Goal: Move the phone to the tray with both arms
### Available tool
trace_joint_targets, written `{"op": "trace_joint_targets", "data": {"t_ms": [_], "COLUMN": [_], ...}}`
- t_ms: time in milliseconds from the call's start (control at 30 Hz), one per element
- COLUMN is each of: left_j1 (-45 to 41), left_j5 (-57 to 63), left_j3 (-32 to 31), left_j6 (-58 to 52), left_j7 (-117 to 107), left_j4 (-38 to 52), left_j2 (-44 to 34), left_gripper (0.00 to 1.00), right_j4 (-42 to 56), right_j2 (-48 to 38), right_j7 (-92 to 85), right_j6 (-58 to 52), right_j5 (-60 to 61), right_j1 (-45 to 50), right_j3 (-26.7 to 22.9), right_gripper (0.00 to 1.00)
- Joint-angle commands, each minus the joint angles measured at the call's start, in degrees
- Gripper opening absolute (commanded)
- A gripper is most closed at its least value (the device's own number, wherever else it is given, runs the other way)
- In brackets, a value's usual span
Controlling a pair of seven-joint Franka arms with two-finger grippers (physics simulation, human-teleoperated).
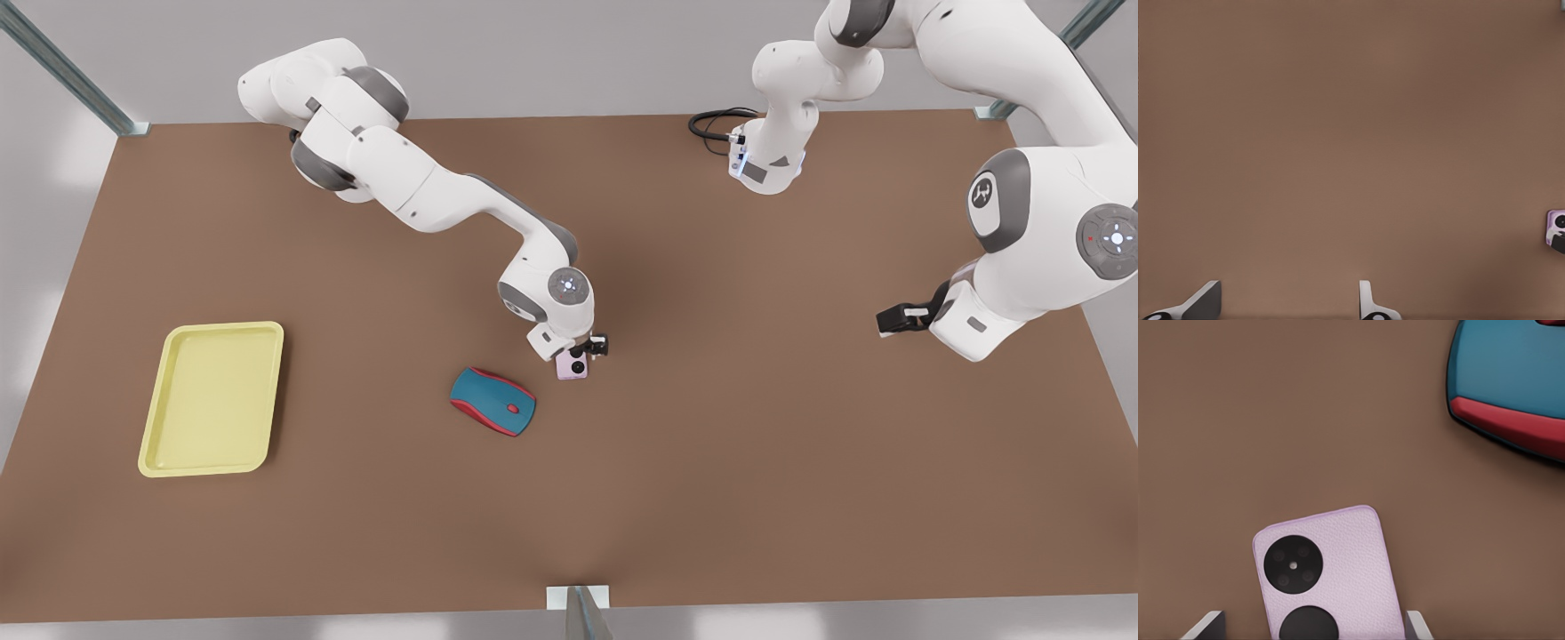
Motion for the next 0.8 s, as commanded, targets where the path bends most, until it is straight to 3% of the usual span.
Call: {"op": "trace_joint_targets", "data": {"t_ms": [0, 767], "left_j1": [0.03, 0.03], "left_j5": [-0.08, -0.08], "left_j3": [0.15, 0.68], "left_j6": [0.2, 0.47], "left_j7": [1.16, 1.25], "left_j4": [0.03, 0.03], "left_j2": [-0.07, 0.11], "left_gripper": [1.0, 1.0], "right_j4": [-0.28, -0.63], "right_j2": [-0.08, 0.53], "right_j7": [3.7, 2.03], "right_j6": [1.22, 2.27], "right_j5": [-0.61, -1.84], "right_j1": [0.0, -0.79], "right_j3": [0.01, -0.34], "right_gripper": [1.0, 1.0]}}
